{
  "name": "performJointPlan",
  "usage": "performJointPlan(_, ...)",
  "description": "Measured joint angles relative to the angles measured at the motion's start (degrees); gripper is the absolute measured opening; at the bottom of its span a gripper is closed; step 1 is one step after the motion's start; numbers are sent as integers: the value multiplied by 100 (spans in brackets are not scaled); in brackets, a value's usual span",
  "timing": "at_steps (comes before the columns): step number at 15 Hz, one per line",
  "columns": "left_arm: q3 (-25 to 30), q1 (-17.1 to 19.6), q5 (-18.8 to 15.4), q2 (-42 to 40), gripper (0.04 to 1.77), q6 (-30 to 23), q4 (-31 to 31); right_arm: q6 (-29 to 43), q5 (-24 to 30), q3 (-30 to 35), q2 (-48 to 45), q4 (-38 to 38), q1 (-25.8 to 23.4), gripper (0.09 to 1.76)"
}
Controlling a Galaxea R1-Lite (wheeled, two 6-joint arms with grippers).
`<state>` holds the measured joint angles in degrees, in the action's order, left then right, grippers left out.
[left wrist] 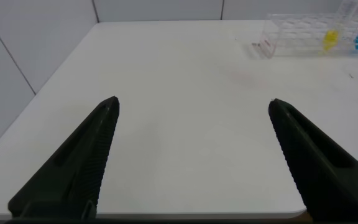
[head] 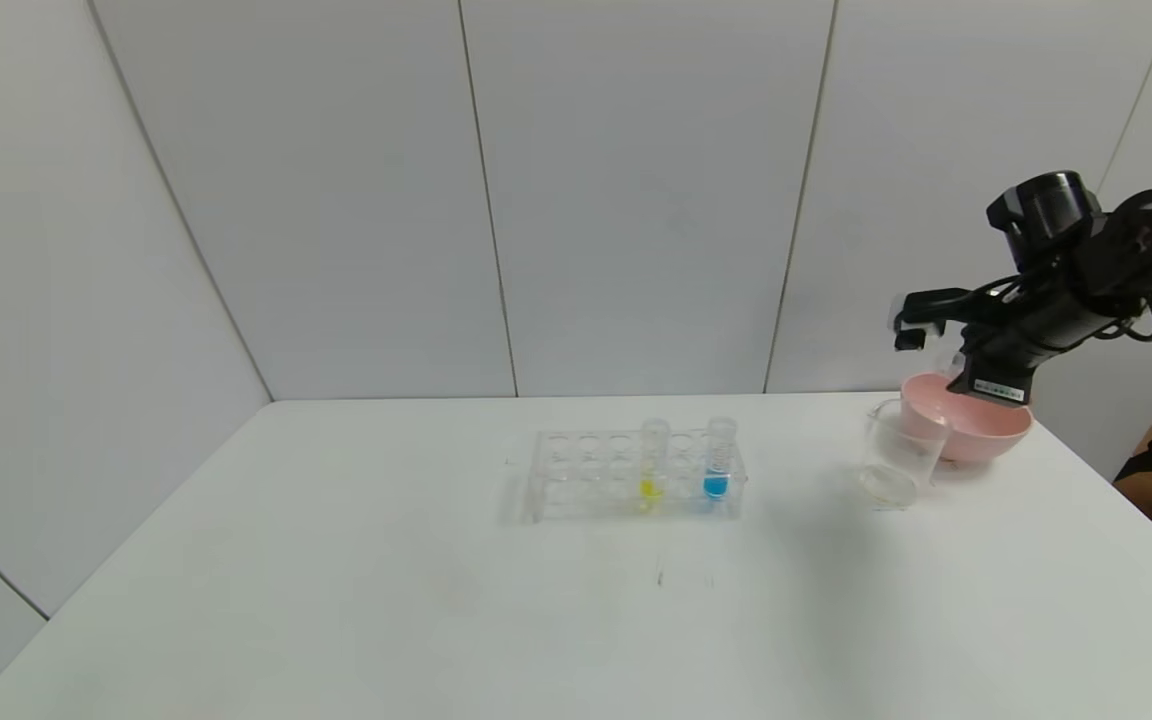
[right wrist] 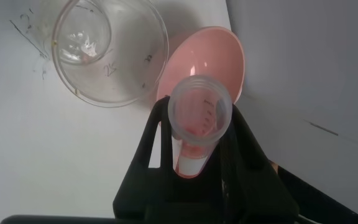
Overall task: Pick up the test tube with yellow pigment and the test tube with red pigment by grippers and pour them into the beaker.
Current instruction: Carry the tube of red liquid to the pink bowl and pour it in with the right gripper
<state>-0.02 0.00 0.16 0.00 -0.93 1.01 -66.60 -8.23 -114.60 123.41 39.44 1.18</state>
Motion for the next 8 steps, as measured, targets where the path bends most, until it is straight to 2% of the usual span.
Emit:
performJointPlan(2,0,0,-2,0,172,-2,-4,-134,-323,0,5,-28,-2,50)
performJointPlan(6,2,0,0,0,172,-2,-4,-462,-452,0,9,9,-6,50)
performJointPlan(8,2,0,0,0,172,-2,-4,-669,-709,0,9,27,-6,50)
